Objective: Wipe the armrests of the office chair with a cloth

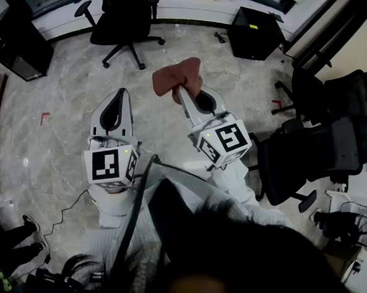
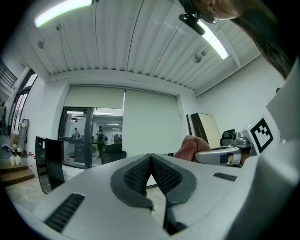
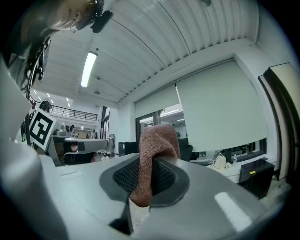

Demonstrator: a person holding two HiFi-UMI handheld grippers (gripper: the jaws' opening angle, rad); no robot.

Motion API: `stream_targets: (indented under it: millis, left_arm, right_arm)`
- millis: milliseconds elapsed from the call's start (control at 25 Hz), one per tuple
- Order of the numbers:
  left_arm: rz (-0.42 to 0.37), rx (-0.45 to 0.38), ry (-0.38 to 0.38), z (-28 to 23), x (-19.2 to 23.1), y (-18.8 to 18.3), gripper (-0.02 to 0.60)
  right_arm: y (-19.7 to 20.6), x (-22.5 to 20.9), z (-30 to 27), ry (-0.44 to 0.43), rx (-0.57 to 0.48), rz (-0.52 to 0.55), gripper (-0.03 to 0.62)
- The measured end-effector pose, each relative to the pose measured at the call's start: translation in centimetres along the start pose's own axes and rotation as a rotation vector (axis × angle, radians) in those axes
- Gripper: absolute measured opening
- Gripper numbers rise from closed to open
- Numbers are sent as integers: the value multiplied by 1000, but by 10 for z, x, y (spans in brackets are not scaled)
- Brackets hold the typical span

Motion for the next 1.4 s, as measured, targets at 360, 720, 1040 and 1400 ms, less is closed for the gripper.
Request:
stream_targets:
  millis: [360, 720, 1040, 1400]
  left_arm:
    - [-3, 6, -7, 2, 0, 2, 3]
    - [-13, 8, -29, -1, 0, 6, 3]
    - [17, 59, -55, -22, 25, 35, 4]
    - [25, 58, -71, -127, 144, 72, 3]
  right_arm:
    - [2, 2, 1, -5, -7, -16, 32]
    - [4, -7, 0, -6, -25, -36, 35]
    - [26, -22, -31, -14, 5, -86, 35]
    - [72, -55, -179, -17, 31, -90, 35]
Point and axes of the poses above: the fingertips, and each gripper's own axes: z backward along the fingers, x to its left, y out of its underside, the point moved 4 cm from there along z, backward along the fingers, and after that the axes turned 10 degrees about -x, right-handed, at the moved point
